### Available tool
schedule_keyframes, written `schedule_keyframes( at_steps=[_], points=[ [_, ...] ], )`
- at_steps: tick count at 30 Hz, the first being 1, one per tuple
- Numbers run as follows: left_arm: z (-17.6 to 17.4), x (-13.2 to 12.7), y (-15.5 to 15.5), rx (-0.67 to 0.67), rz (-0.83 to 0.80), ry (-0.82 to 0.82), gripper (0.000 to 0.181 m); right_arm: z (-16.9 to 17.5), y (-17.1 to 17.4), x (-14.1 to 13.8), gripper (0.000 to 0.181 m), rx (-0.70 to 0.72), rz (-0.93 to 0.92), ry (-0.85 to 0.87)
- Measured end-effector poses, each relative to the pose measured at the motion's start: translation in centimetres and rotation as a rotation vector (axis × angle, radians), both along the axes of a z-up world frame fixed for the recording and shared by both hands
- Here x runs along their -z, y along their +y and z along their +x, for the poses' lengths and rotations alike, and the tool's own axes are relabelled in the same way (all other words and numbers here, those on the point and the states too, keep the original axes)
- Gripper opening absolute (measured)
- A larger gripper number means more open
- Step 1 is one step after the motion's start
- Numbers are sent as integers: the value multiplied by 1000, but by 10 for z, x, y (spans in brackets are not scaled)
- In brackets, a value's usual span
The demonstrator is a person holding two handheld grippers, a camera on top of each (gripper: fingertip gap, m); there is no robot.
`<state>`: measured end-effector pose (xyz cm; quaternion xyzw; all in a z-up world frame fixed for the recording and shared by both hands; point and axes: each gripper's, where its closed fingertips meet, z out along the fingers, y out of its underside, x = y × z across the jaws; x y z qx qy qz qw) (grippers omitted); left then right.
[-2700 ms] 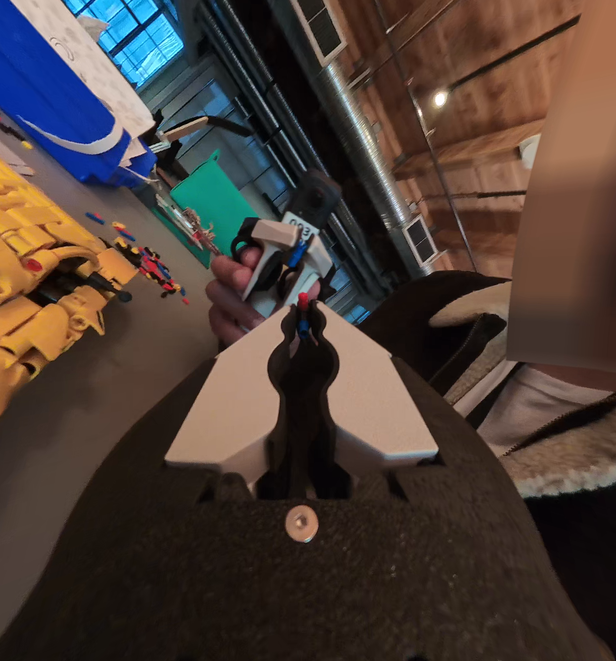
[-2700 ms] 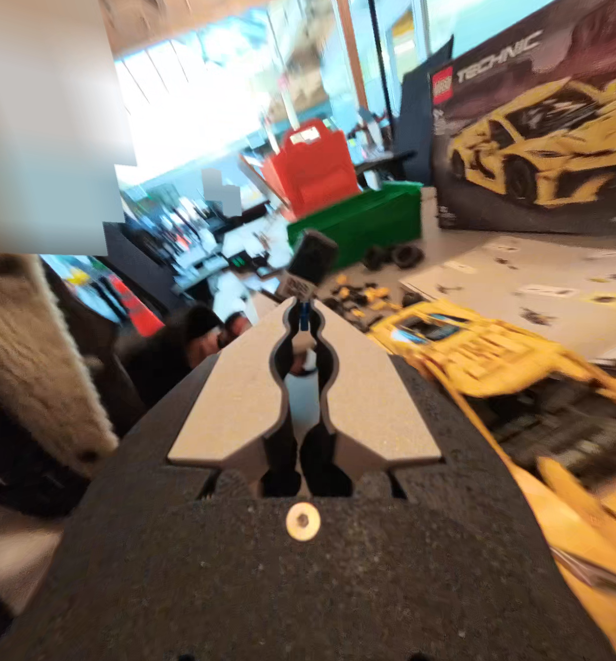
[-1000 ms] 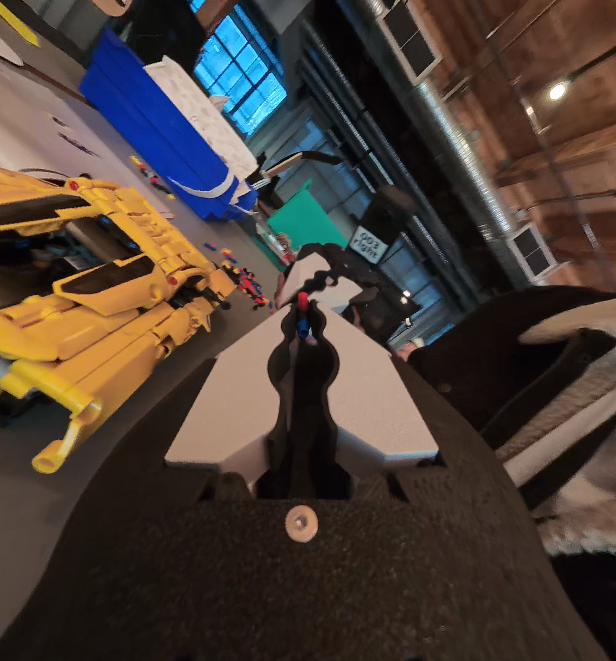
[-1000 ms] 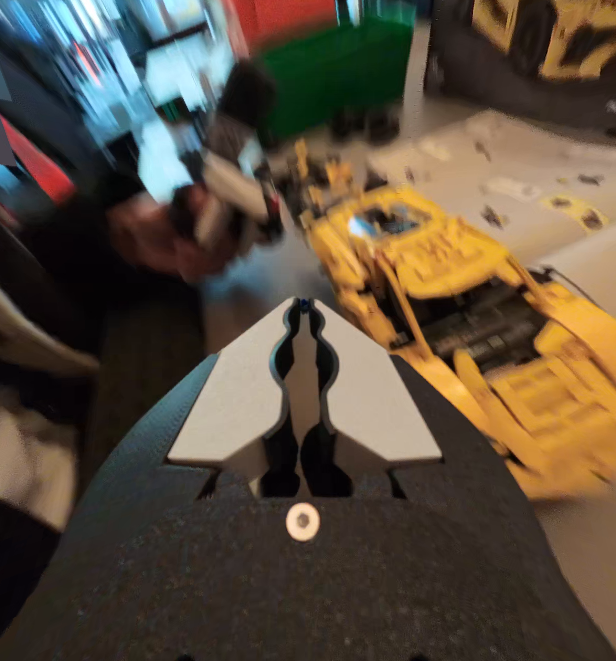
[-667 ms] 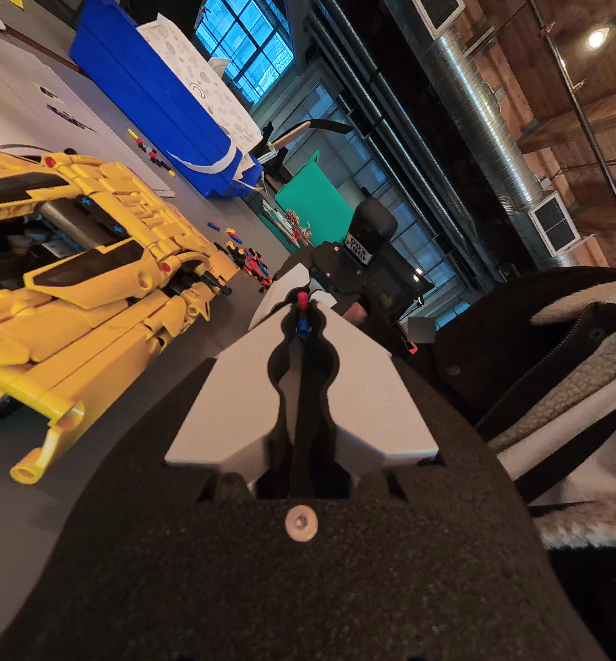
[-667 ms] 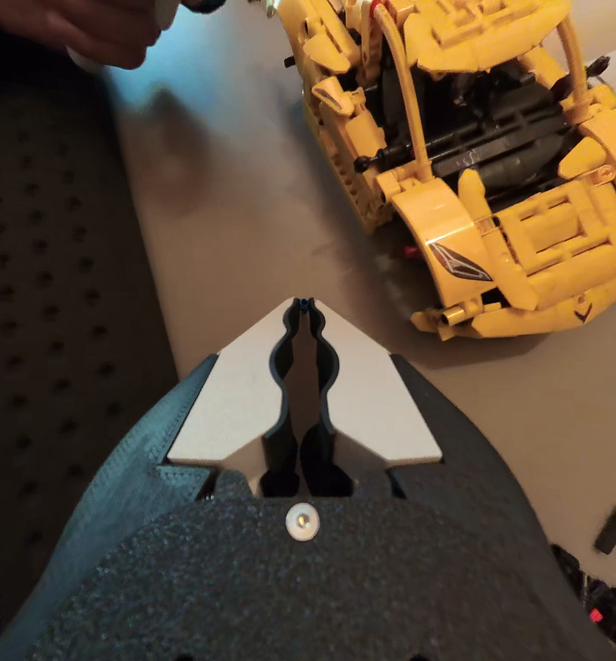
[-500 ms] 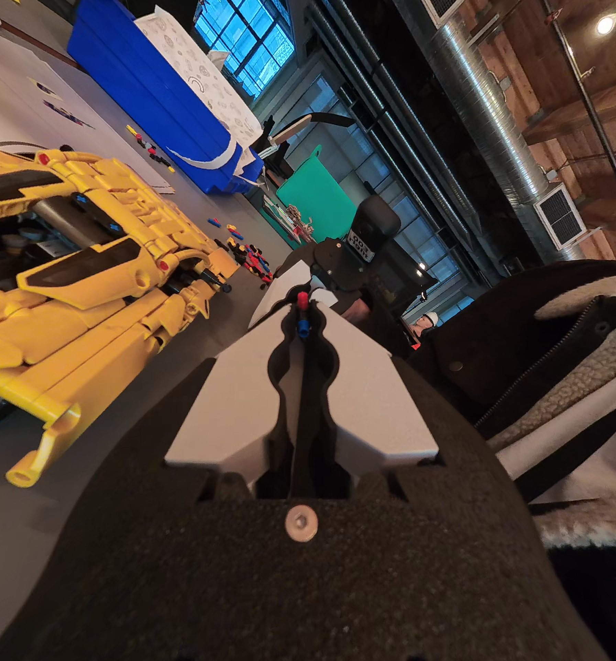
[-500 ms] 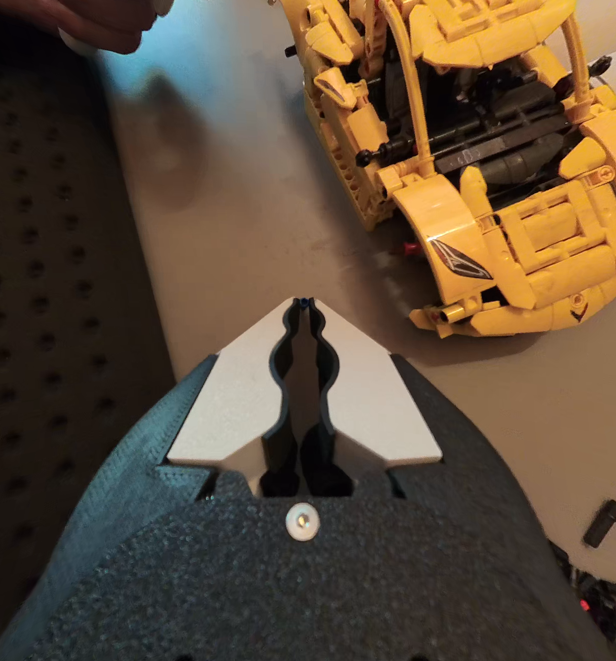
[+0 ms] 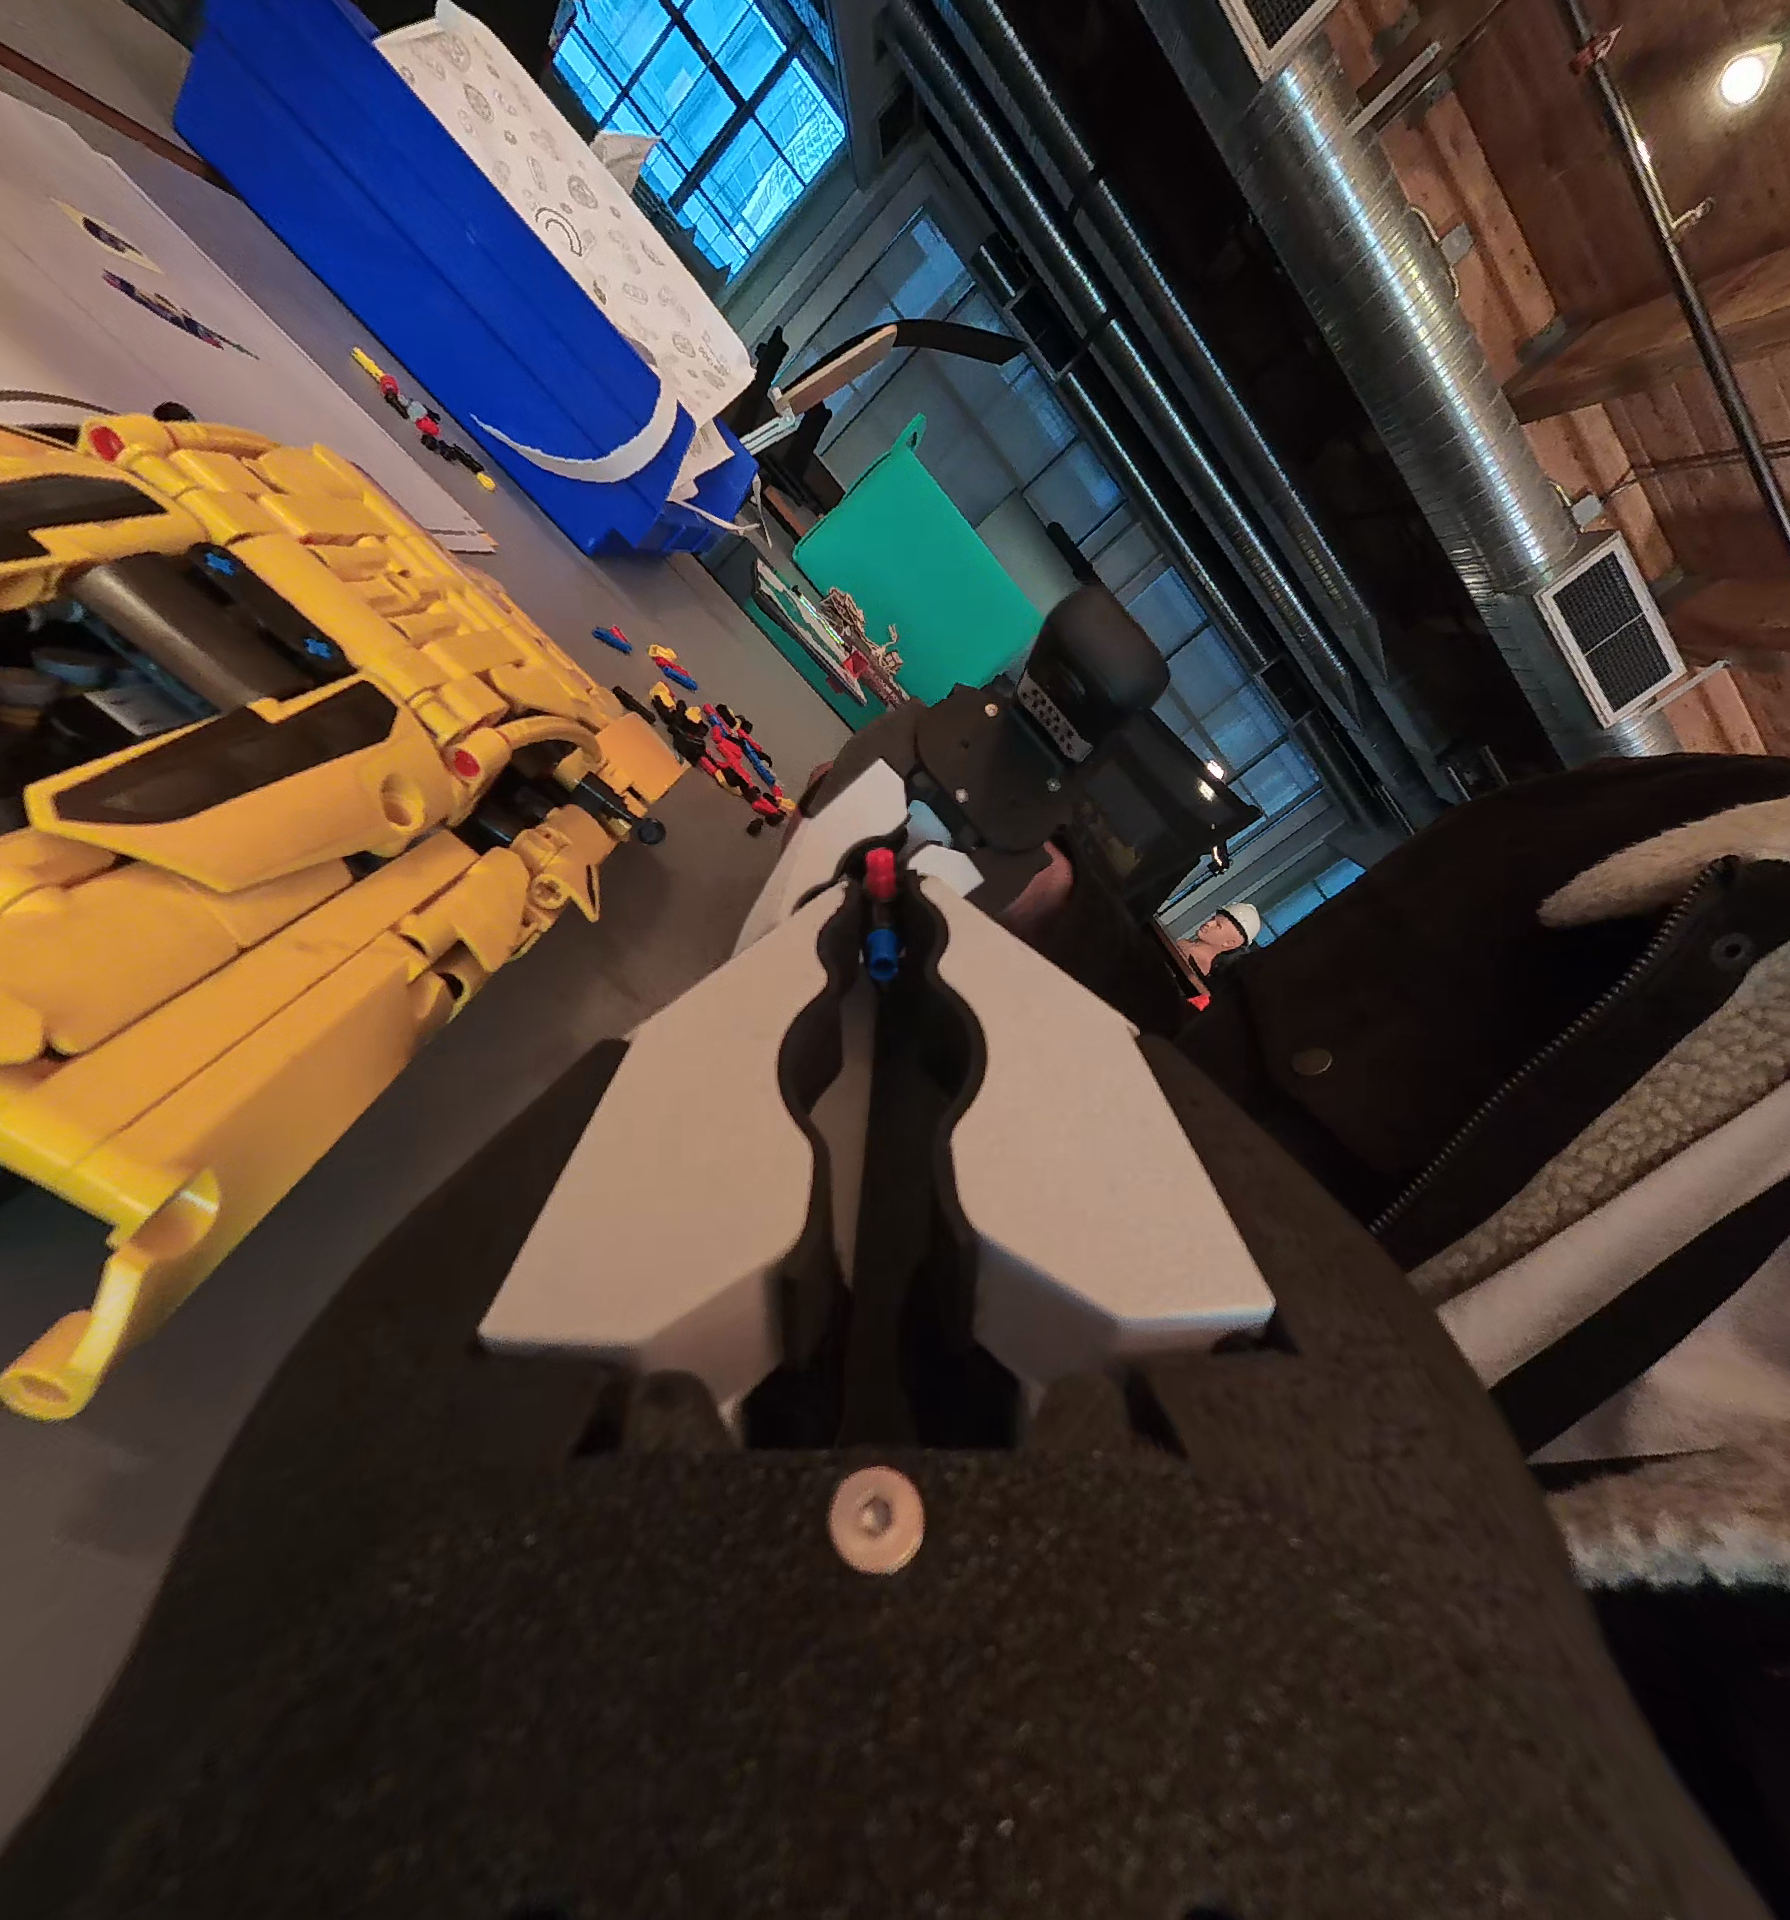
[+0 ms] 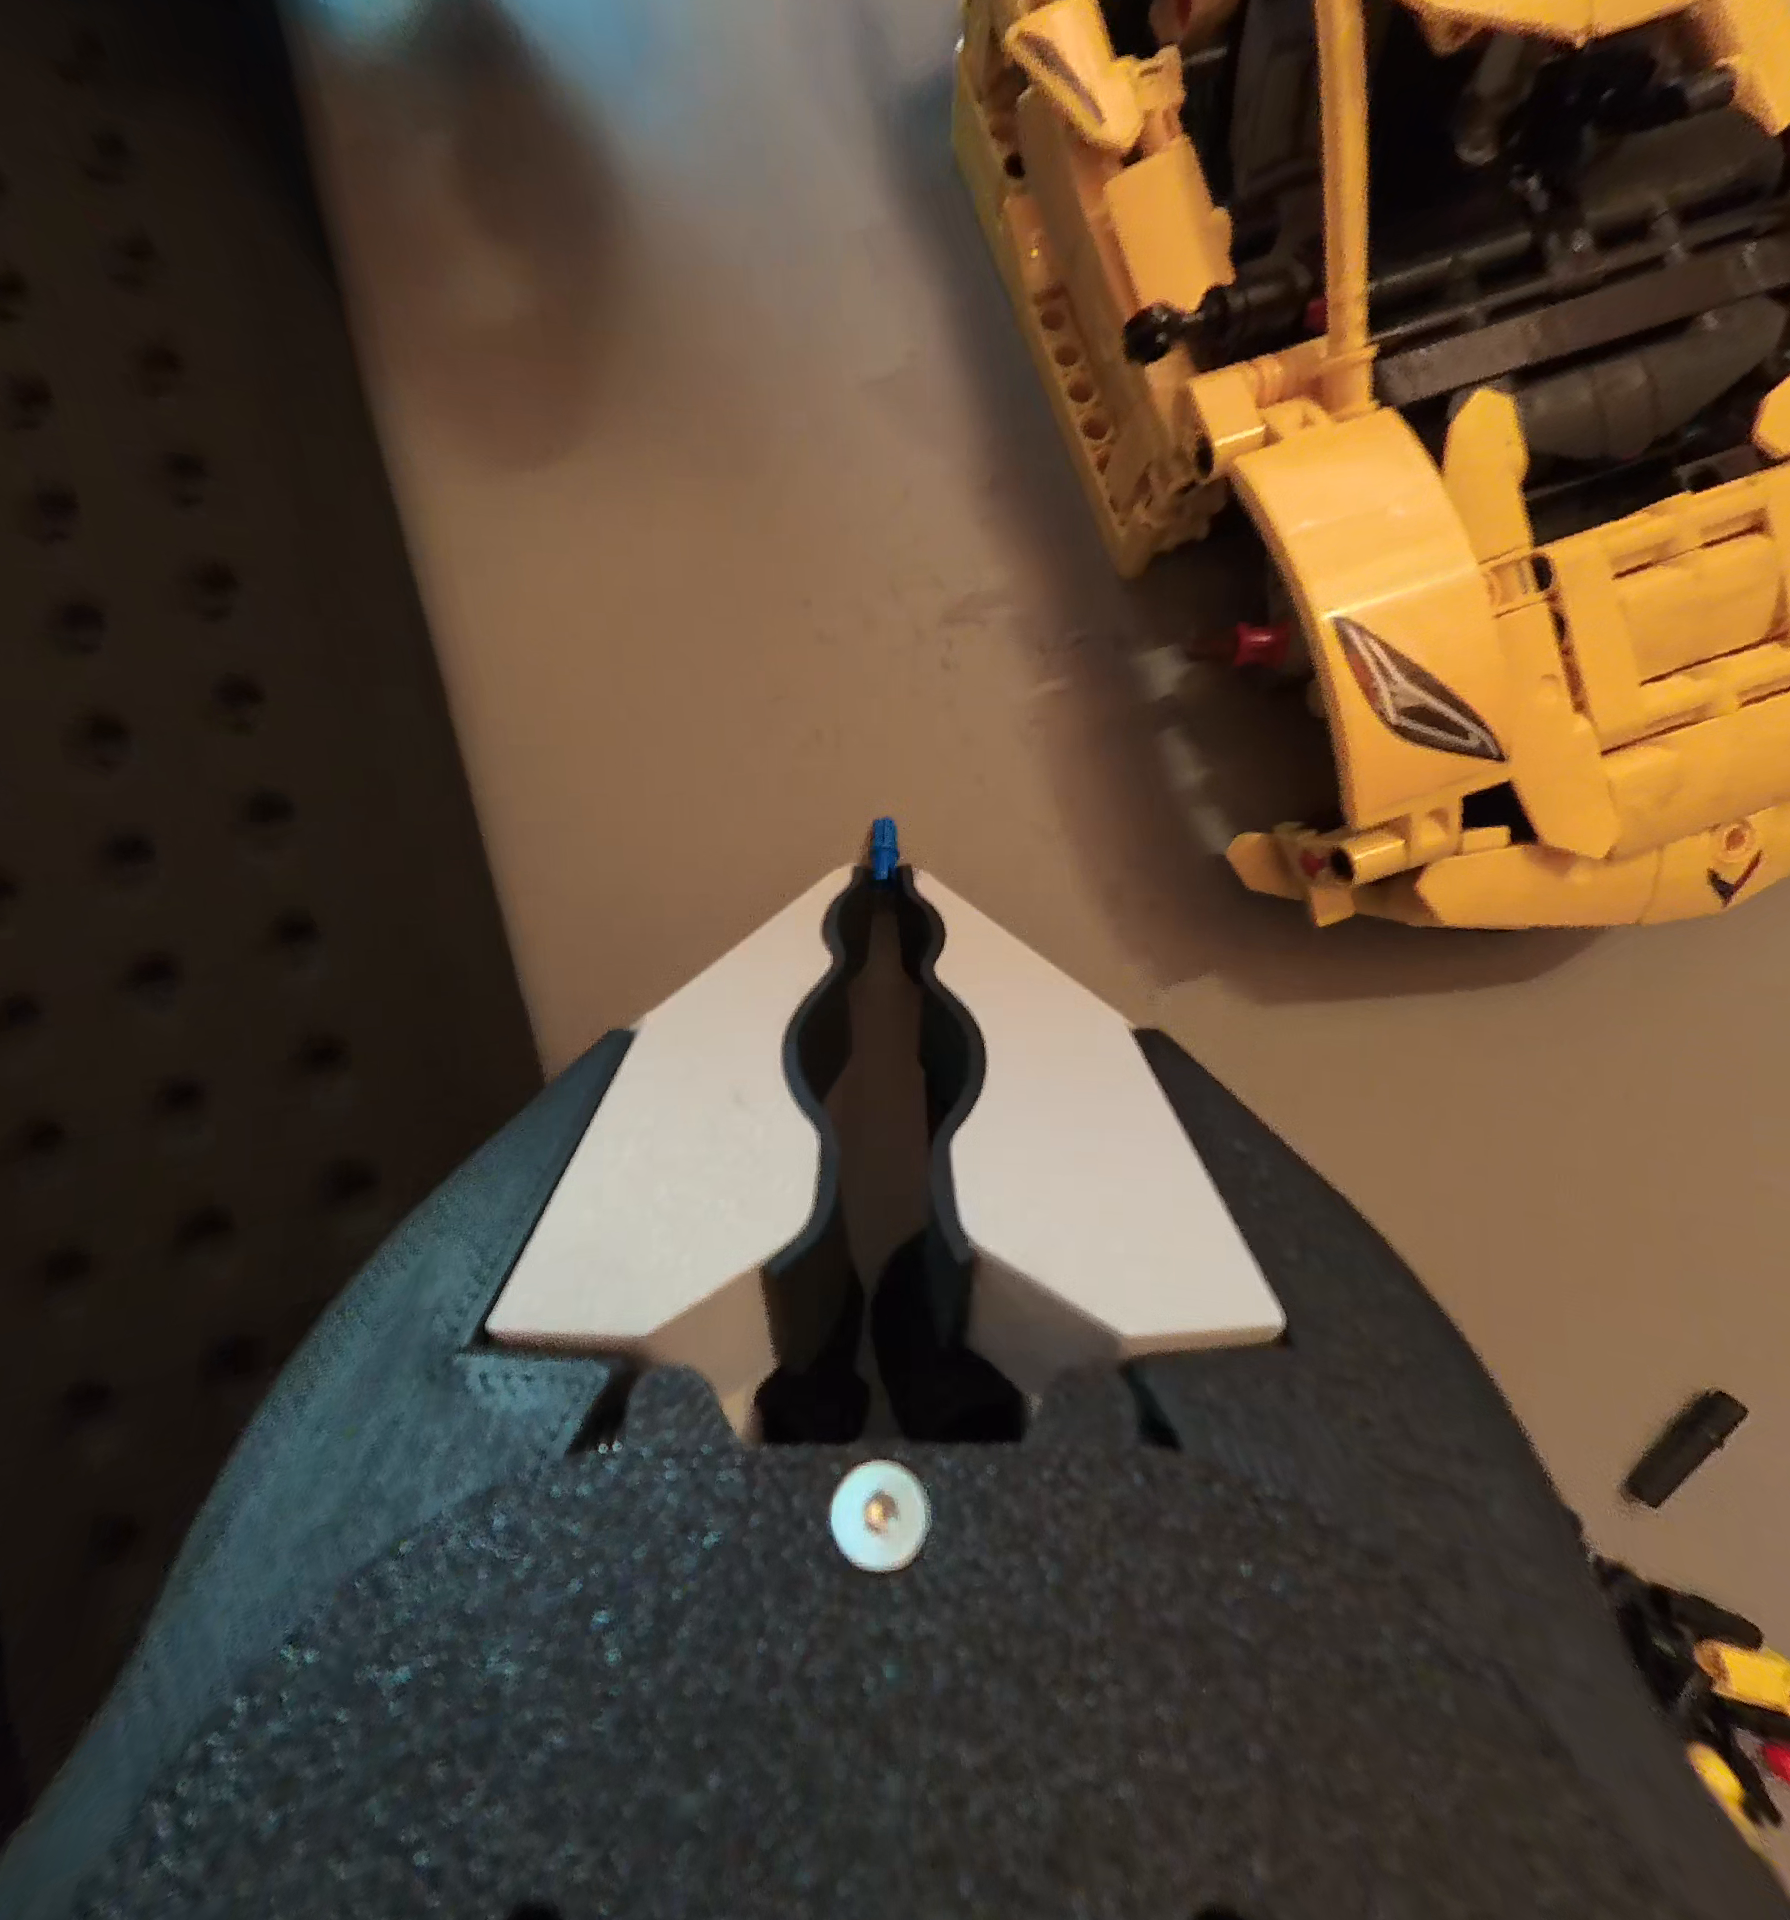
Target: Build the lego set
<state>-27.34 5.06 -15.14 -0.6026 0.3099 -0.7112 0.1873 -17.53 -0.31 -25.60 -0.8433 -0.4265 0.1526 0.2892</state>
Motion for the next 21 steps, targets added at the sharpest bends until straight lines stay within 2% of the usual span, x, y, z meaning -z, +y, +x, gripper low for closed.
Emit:
schedule_keyframes(
  at_steps=[6,19,21],
  points=[
    [0,0,-1,3,3,1,7,2,-3,0,7,-12,33,30],
    [2,1,-6,27,16,6,7,-2,7,-1,3,-5,157,37],
    [2,-1,-8,45,5,-9,7,-17,15,-25,3,-14,229,94]
  ],
)
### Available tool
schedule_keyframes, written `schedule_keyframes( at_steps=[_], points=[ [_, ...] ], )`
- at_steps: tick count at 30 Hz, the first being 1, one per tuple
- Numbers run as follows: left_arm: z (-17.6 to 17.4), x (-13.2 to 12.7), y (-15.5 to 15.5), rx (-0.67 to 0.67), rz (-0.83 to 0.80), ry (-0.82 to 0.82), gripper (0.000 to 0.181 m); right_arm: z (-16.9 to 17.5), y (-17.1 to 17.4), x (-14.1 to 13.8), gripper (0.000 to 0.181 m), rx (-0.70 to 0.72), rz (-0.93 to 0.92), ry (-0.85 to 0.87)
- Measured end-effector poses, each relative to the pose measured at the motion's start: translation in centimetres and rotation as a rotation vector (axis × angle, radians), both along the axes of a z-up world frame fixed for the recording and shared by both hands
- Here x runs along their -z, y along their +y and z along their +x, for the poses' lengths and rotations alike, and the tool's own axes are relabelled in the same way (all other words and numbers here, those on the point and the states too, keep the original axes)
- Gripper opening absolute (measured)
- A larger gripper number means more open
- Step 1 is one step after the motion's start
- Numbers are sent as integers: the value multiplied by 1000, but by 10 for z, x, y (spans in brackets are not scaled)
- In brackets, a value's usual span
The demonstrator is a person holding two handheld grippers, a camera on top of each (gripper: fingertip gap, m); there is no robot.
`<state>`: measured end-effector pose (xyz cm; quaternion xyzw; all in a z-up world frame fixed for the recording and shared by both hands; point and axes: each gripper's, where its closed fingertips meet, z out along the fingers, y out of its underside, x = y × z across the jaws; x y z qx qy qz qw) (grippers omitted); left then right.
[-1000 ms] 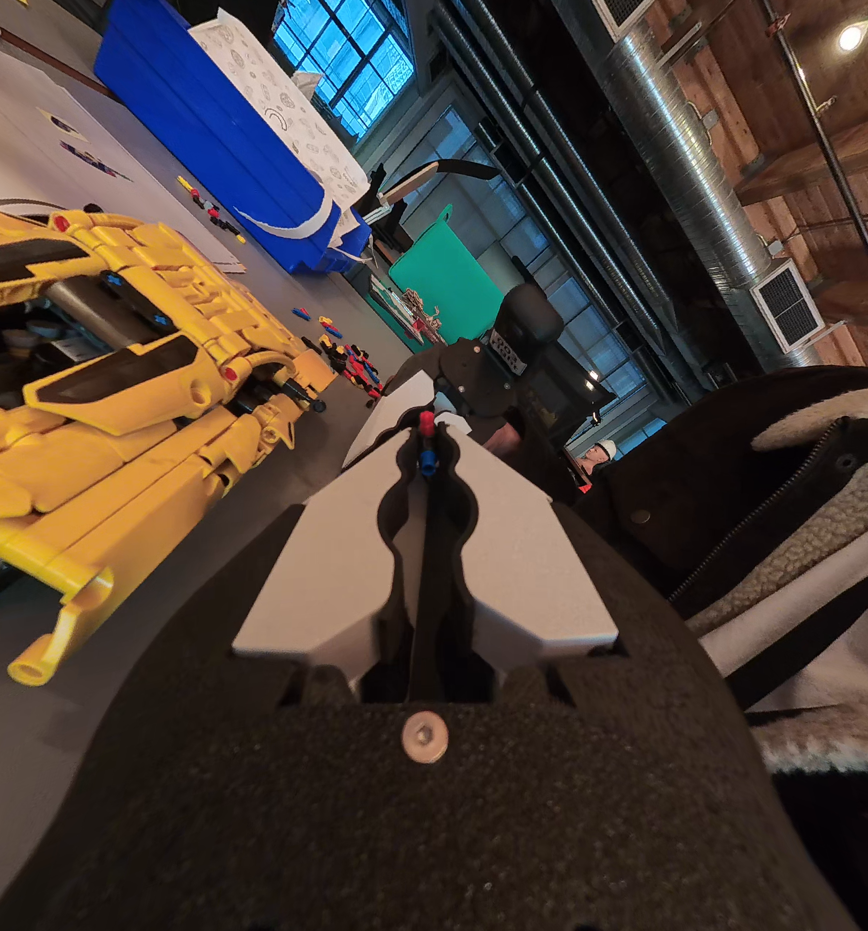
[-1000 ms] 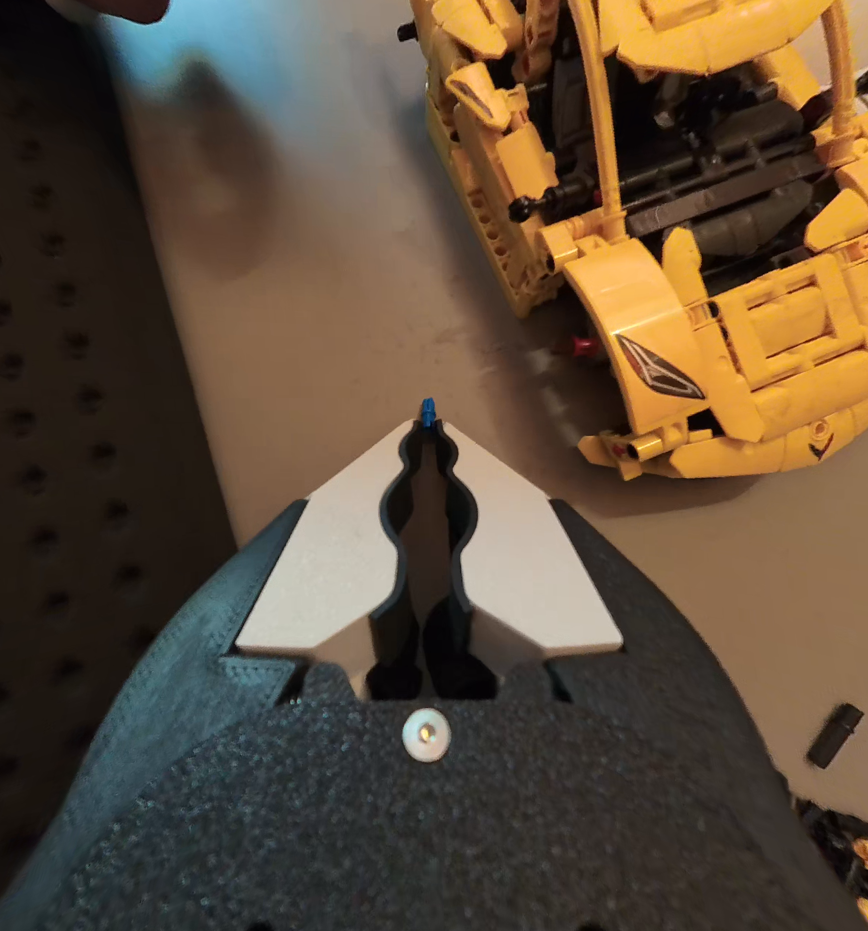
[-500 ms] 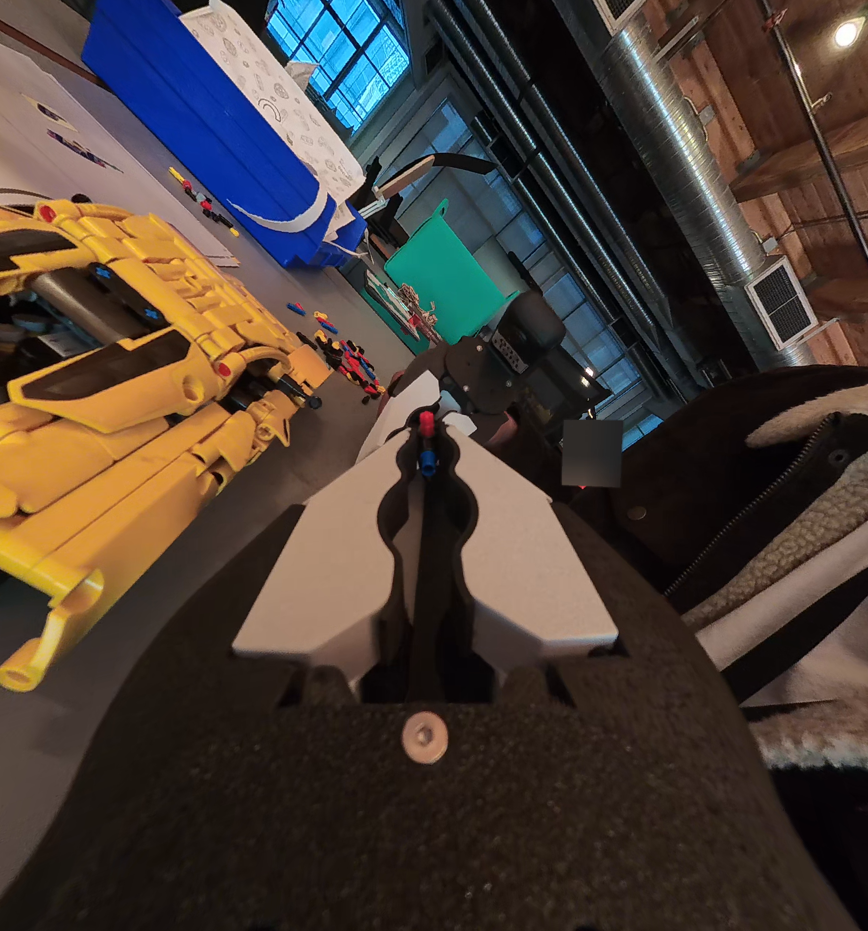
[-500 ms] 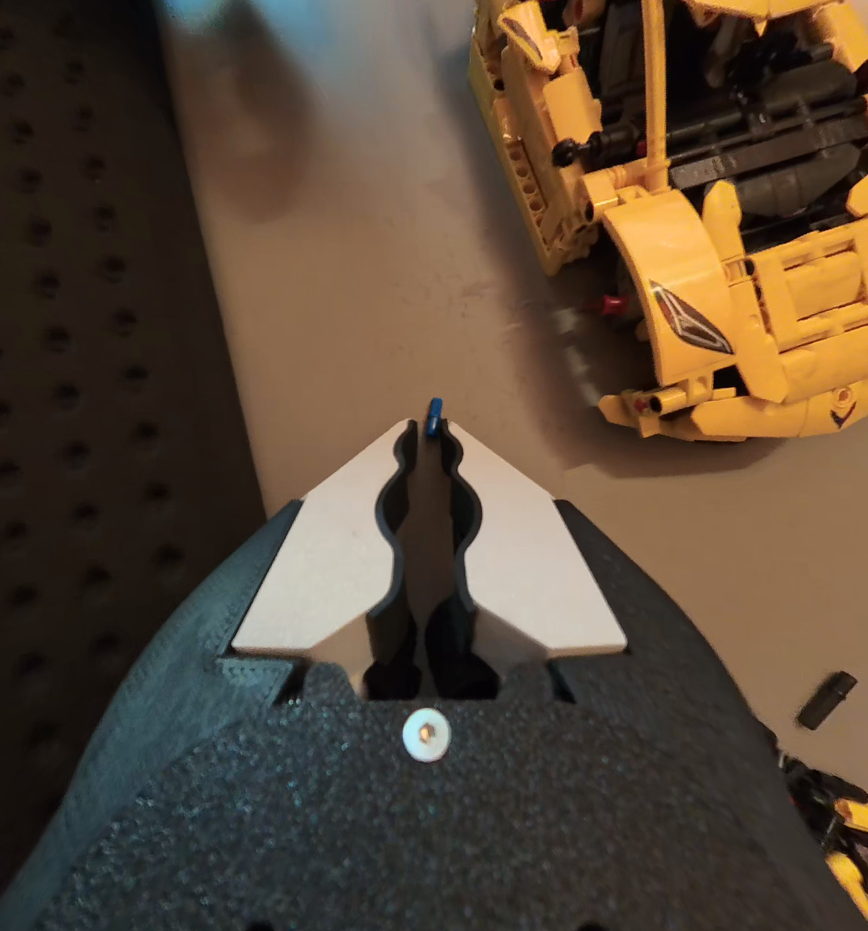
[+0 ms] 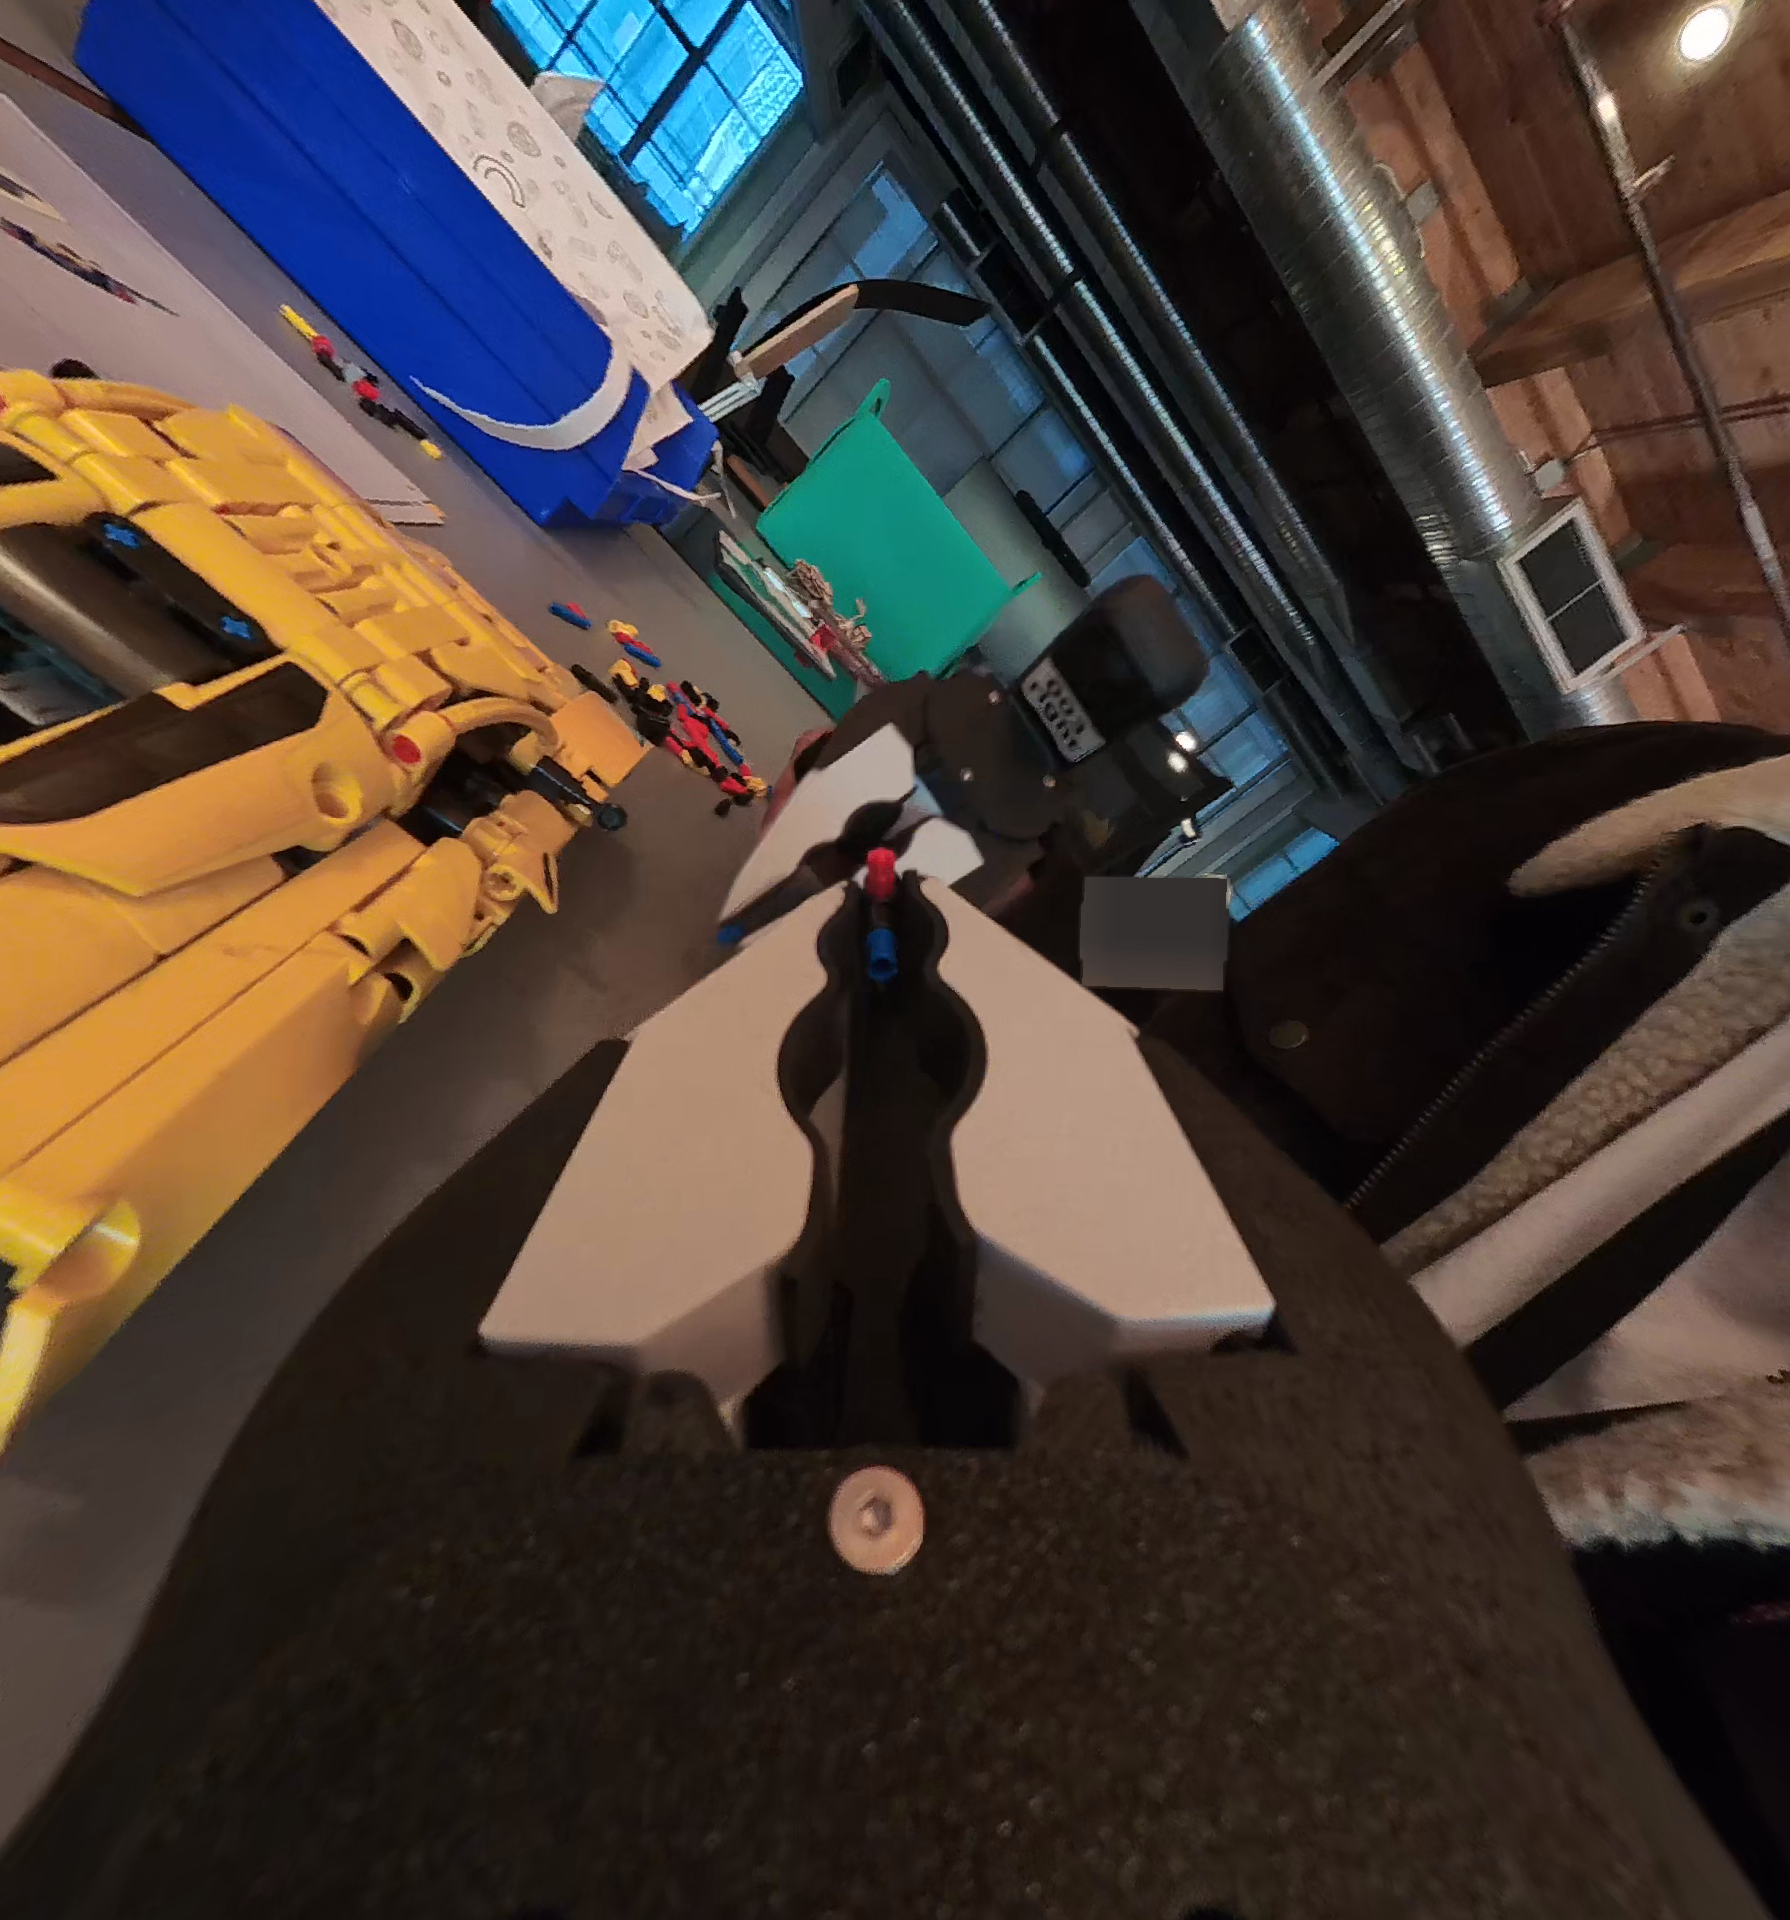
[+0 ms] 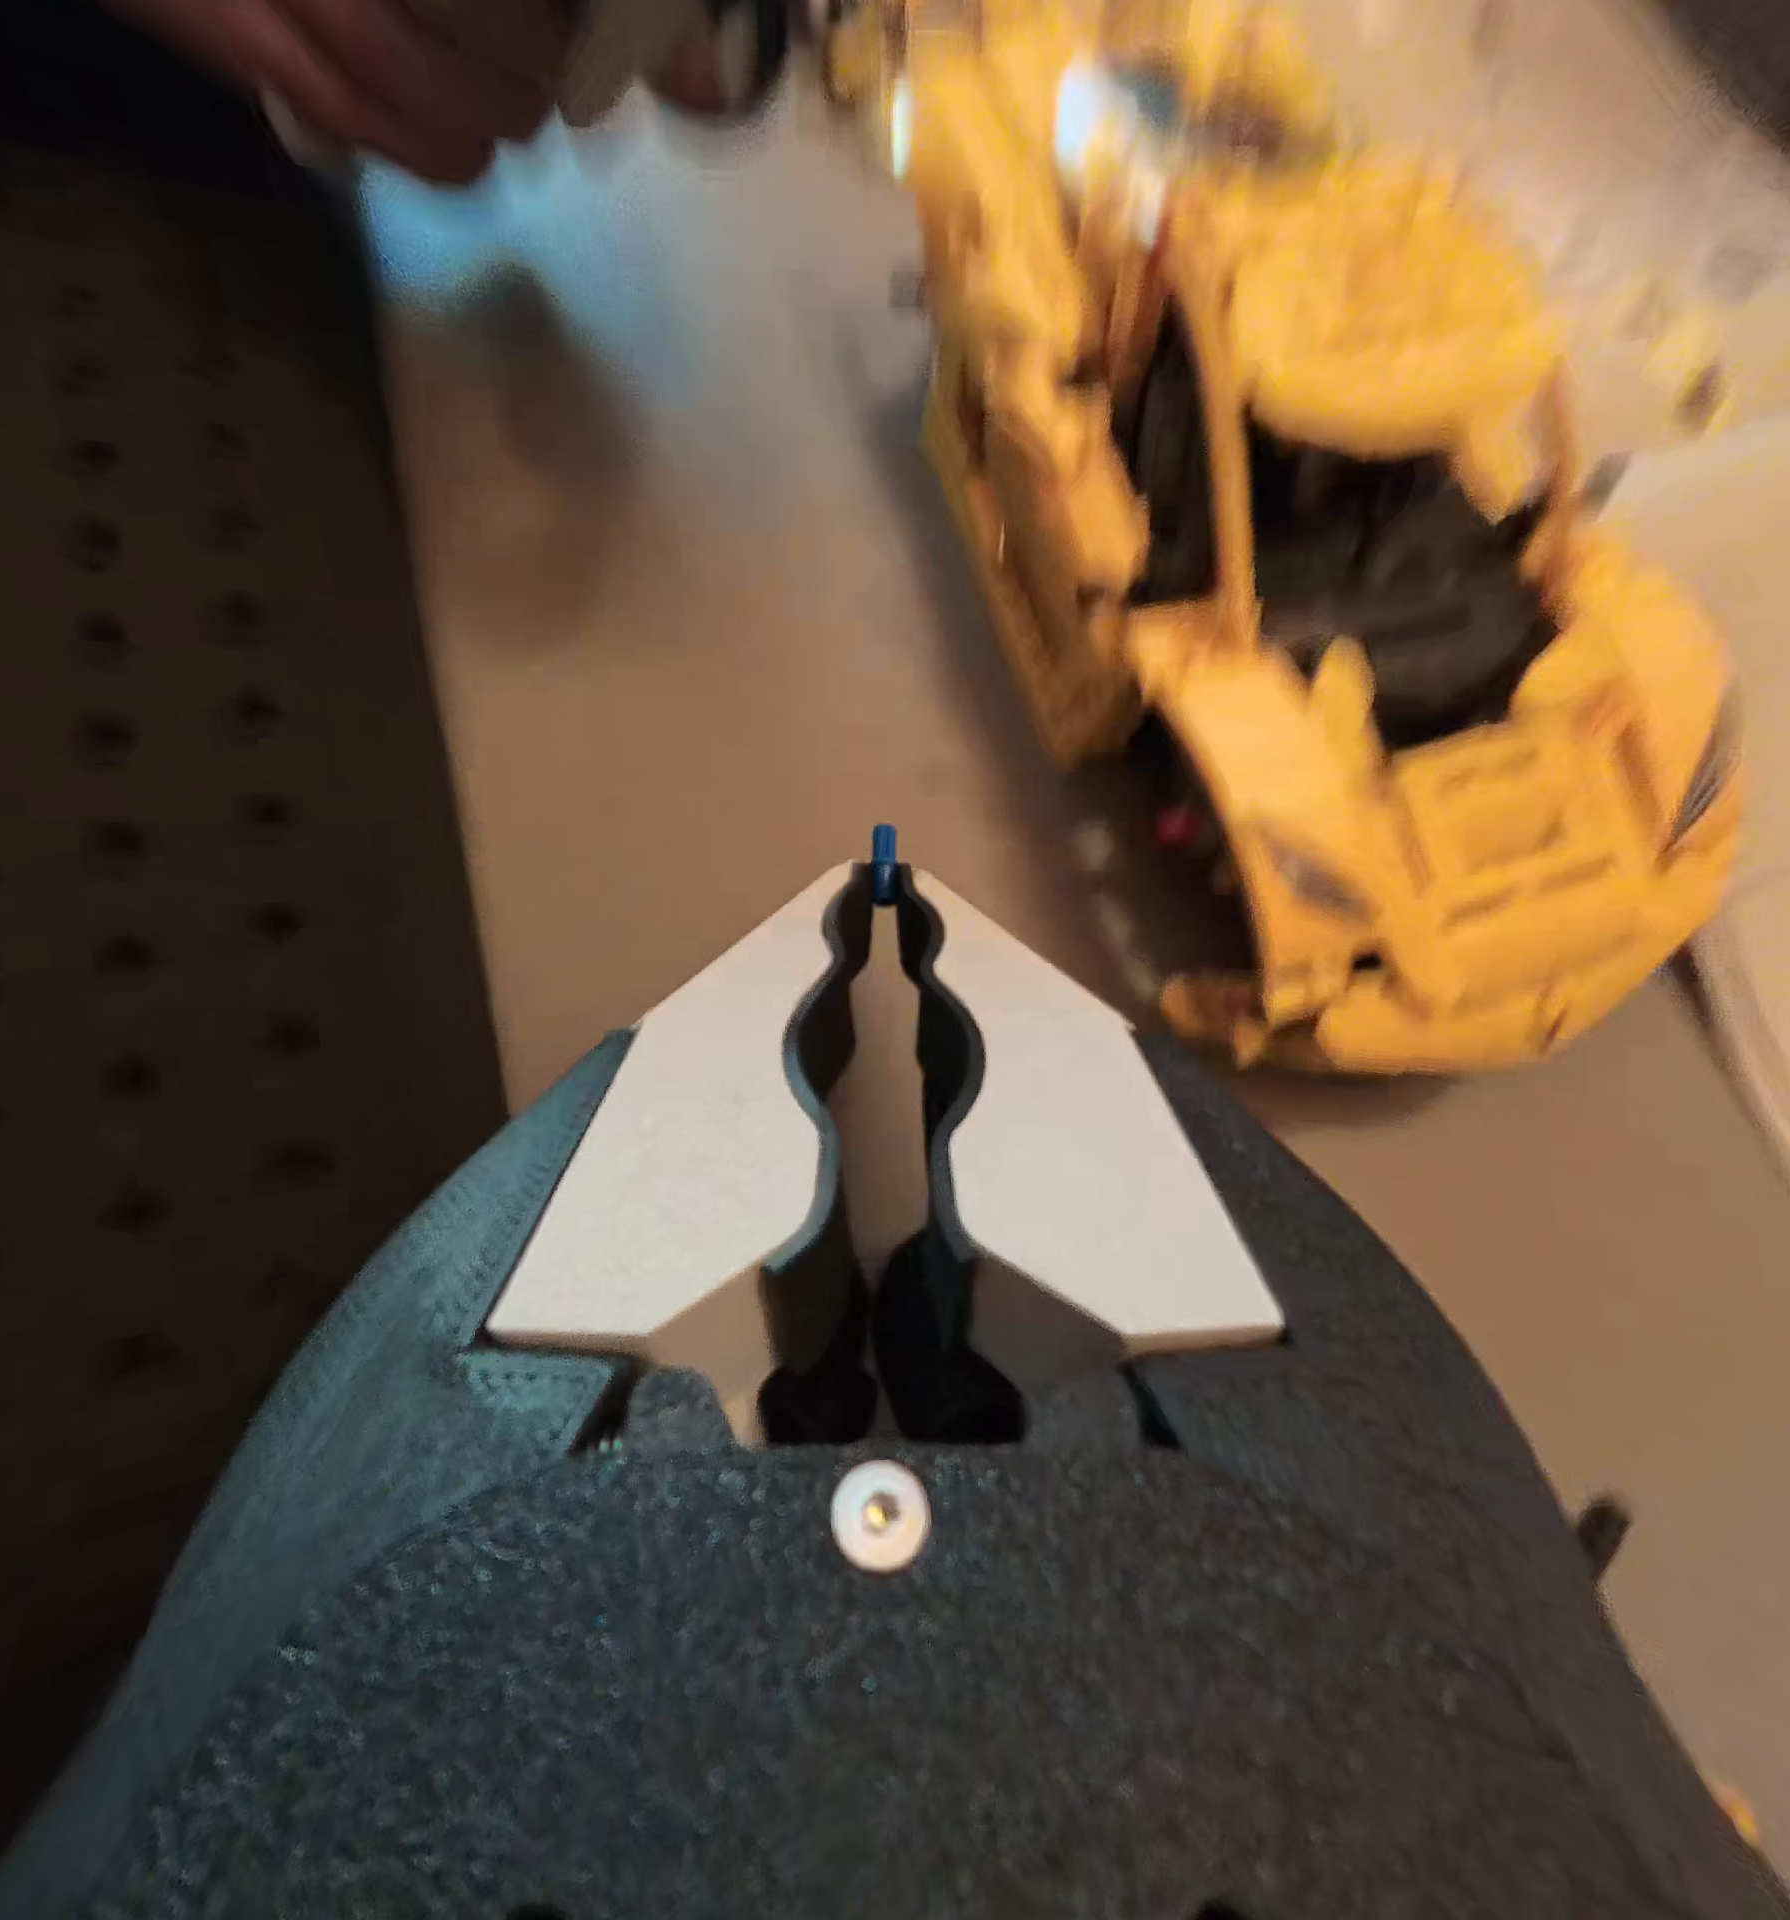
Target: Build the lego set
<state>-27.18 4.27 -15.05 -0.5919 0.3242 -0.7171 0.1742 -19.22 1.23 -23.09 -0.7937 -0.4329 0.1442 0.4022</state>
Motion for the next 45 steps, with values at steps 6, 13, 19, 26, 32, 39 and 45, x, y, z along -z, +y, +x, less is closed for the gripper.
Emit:
schedule_keyframes(
  at_steps=[6,13,19,26,32,39,45],
  points=[
    [-6,-12,-1,52,-104,-88,6,-67,13,-66,3,-149,164,2],
    [-2,-6,-7,64,-57,-43,7,-79,25,-78,3,-181,184,9],
    [1,-2,-9,62,-31,-11,6,-77,24,-74,3,-184,192,-20],
    [5,11,-13,42,134,87,7,-73,21,-60,3,-204,191,-149],
    [9,26,-21,45,322,186,7,-71,14,-48,2,-238,113,-136],
    [5,12,-29,119,214,94,7,-76,6,-59,2,-293,45,138],
    [6,18,-26,103,215,126,6,-76,9,-52,2,-268,29,133]
  ],
)
